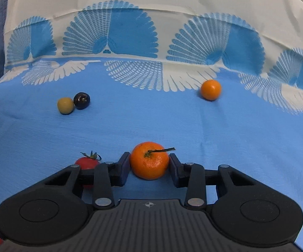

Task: Organize fruits
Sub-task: 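Grasp the orange with the right gripper while the left gripper grasps a red cherry tomato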

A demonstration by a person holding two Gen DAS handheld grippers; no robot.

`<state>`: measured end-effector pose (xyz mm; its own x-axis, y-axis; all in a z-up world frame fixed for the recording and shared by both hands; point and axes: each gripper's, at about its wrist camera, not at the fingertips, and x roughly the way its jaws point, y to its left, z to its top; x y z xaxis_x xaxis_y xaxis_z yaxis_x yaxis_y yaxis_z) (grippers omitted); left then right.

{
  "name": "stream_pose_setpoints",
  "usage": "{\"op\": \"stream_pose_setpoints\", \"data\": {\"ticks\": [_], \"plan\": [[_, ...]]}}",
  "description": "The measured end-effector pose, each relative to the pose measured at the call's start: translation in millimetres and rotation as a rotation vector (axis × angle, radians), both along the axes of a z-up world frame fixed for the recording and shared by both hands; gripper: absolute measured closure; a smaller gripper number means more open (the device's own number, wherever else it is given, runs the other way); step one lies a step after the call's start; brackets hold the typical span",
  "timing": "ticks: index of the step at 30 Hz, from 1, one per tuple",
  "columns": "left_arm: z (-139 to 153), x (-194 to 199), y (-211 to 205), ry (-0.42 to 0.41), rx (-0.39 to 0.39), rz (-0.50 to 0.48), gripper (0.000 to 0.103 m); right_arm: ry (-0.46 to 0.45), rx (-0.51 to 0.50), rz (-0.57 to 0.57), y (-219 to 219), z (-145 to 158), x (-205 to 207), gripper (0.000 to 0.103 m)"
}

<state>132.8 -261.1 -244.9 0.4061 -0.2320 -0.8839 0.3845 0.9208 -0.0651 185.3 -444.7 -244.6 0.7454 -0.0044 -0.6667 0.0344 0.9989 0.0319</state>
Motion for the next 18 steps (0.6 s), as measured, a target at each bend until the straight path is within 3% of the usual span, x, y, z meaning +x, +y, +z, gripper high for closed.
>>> {"op": "stream_pose_setpoints", "data": {"ticks": [6,9,13,18], "plan": [[15.1,-7.9,10.4,0.021,0.001,0.014,0.073,-0.025,0.027,-0.093,-11.0,21.7,-31.9,0.063],[27.8,-11.1,17.6,0.021,-0.008,0.022,0.083,-0.034,0.022,-0.126,-9.9,36.6,-55.3,0.063],[51.0,-13.0,30.3,0.000,-0.051,0.045,0.083,-0.027,0.038,-0.171,-2.2,54.4,-83.3,0.063],[46.8,-7.7,33.4,0.008,-0.042,0.024,0.081,0.033,0.017,-0.198,6.2,46.3,-95.2,0.063]]}}
